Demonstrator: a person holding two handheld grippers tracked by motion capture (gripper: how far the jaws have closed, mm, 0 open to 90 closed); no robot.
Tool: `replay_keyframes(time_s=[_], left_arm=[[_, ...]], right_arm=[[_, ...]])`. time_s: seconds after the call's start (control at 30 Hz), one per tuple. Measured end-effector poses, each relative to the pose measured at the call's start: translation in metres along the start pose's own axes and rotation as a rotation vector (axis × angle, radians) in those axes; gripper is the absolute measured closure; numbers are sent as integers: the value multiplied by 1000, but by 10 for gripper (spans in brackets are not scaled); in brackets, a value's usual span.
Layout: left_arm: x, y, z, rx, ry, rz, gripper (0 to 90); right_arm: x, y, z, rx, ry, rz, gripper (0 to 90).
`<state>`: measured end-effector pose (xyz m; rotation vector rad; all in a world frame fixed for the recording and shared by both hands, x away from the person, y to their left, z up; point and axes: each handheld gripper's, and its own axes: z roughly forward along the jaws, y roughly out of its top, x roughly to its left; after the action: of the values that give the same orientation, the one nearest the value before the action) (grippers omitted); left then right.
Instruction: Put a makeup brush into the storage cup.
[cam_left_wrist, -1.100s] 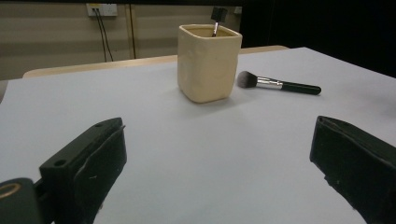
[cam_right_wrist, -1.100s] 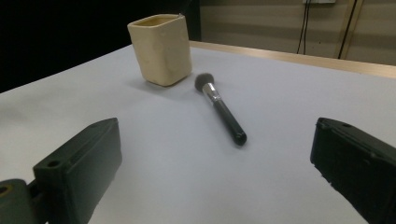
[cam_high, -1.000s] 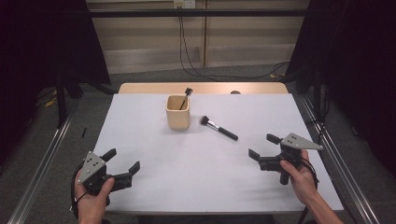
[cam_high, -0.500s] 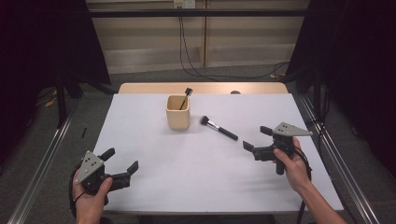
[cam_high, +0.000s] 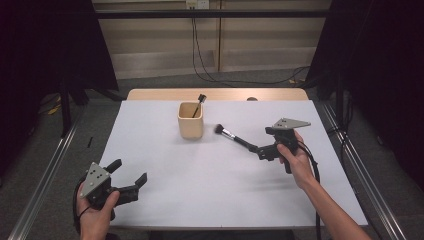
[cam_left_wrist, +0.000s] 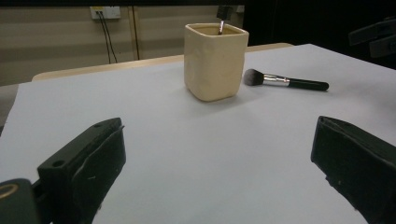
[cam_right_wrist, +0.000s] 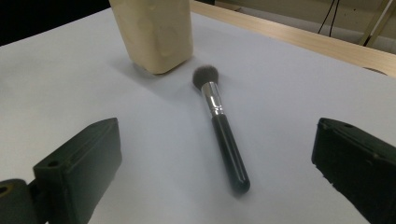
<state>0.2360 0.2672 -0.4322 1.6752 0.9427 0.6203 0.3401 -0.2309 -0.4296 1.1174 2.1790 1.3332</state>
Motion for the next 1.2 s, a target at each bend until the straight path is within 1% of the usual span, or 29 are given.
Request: replay_keyframes(time_s=[0.03,0.1,0.17,0.2,0.27,0.33,0.4,0.47,0.5,0.57,0.63,0.77,0.83,0.97,1.1,1.17,1.2], left_arm=[[0,0,0,1,3,-1,31],[1,0,-1,0,4,-1,32],[2,0,0,0,6,-3,31],[2,0,0,1,6,-1,31],[2,0,0,0,6,-2,32],[2,0,0,0,5,-1,31],[2,0,0,-3,9,-5,32],[3,0,1,-3,9,-1,31],[2,-1,1,-4,8,-3,32],[3,-1,1,0,7,5,31],[3,-1,1,-1,10,5,32],[3,-1,1,1,7,6,31],[3,-1,1,1,7,6,32],[4,-1,2,3,8,8,31],[3,-1,2,2,10,6,32],[4,-1,2,9,12,11,30],[4,-2,2,8,13,9,30]], right_arm=[[-1,2,2,6,5,5,11],[-3,7,5,42,7,-9,11],[-4,11,9,63,10,-11,11],[-5,13,11,90,9,-16,11],[-6,16,15,120,10,-33,13],[-7,18,20,133,-3,-40,14],[-8,20,26,173,-4,-53,18],[-9,22,30,193,-9,-59,16],[-10,24,33,218,-7,-63,20],[-11,26,36,243,2,-62,22],[-13,29,40,264,-5,-69,20],[-18,35,48,329,-4,-74,35],[-19,38,51,370,5,-77,36],[-19,40,61,476,41,-93,38],[-20,39,71,567,38,-111,53],[-20,39,76,618,48,-137,54],[-20,39,77,627,53,-145,55]])
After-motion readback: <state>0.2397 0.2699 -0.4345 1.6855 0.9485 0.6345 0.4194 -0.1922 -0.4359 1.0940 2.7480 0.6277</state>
